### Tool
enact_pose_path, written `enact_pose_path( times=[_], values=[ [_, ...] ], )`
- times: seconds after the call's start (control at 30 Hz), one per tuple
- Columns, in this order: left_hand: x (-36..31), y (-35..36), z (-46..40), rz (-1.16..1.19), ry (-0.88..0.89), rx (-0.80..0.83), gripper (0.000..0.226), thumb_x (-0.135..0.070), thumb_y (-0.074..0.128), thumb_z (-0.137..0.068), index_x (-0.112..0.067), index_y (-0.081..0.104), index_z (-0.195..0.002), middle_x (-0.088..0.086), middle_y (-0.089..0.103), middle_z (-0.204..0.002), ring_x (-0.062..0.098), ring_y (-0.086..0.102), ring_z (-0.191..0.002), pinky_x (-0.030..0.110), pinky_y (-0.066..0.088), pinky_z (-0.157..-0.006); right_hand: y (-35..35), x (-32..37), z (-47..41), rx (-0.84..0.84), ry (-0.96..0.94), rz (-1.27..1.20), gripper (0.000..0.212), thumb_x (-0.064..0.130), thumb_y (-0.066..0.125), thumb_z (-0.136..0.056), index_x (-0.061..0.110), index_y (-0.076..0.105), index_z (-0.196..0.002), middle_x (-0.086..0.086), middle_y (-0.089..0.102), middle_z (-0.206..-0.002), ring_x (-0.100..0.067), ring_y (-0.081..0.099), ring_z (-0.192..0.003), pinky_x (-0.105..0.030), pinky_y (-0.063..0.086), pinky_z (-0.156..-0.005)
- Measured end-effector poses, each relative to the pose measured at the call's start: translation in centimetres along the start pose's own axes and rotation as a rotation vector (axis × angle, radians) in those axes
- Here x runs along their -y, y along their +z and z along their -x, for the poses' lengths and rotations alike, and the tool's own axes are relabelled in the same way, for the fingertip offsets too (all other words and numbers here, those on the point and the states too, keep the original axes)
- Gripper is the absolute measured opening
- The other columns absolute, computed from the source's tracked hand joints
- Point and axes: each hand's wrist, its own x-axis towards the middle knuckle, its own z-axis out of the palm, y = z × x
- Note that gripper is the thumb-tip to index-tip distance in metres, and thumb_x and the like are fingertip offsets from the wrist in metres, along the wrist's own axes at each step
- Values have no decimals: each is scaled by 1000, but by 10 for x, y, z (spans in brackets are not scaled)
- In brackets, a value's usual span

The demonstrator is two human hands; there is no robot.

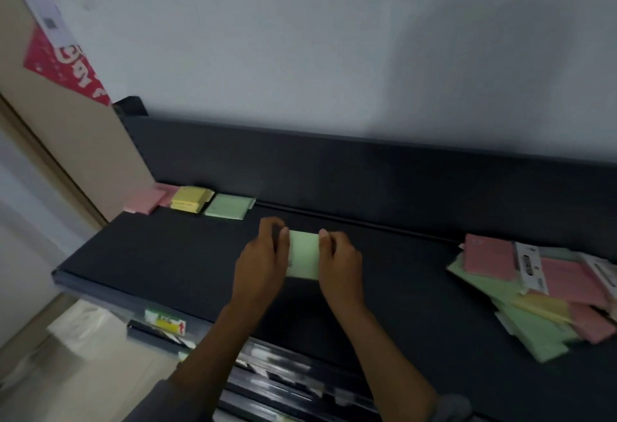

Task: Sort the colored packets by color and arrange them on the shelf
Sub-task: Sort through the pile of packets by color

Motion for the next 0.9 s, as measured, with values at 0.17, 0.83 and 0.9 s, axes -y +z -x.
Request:
enact_pose_path(
  times=[0.17, 0.83, 0.9],
  values=[
    [56, -46, -24, 207, -30, 124, 27, -26, 56, -100, -34, 45, -123, -6, 65, -80, 6, 64, -70, 36, 53, -61, 54, 39, -8, -24, 59, -78, 32, 40, 49, -104, 15, 63, -90, 3, 64, -78, -8, 58, -70, -21, 37, -56],
    [196, -130, -77, 132, 76, 175, 46, -13, 69, -91, -9, 59, -136, 6, 68, -124, 8, 60, -108, 7, 42, -92, 217, 100, -16, 34, 116, -72, 29, -2, 51, -93, 17, 67, -108, 5, 70, -95, -1, 63, -80, -7, 45, -56],
    [199, -128, -79, 139, 56, 158, 42, -4, 70, -88, -4, 63, -130, 9, 69, -118, 5, 59, -100, -4, 36, -84, 226, 98, -20, 34, 121, -57, 32, -4, 50, -92, 14, 67, -113, 3, 71, -100, 1, 62, -82, -6, 45, -57]
  ],
)
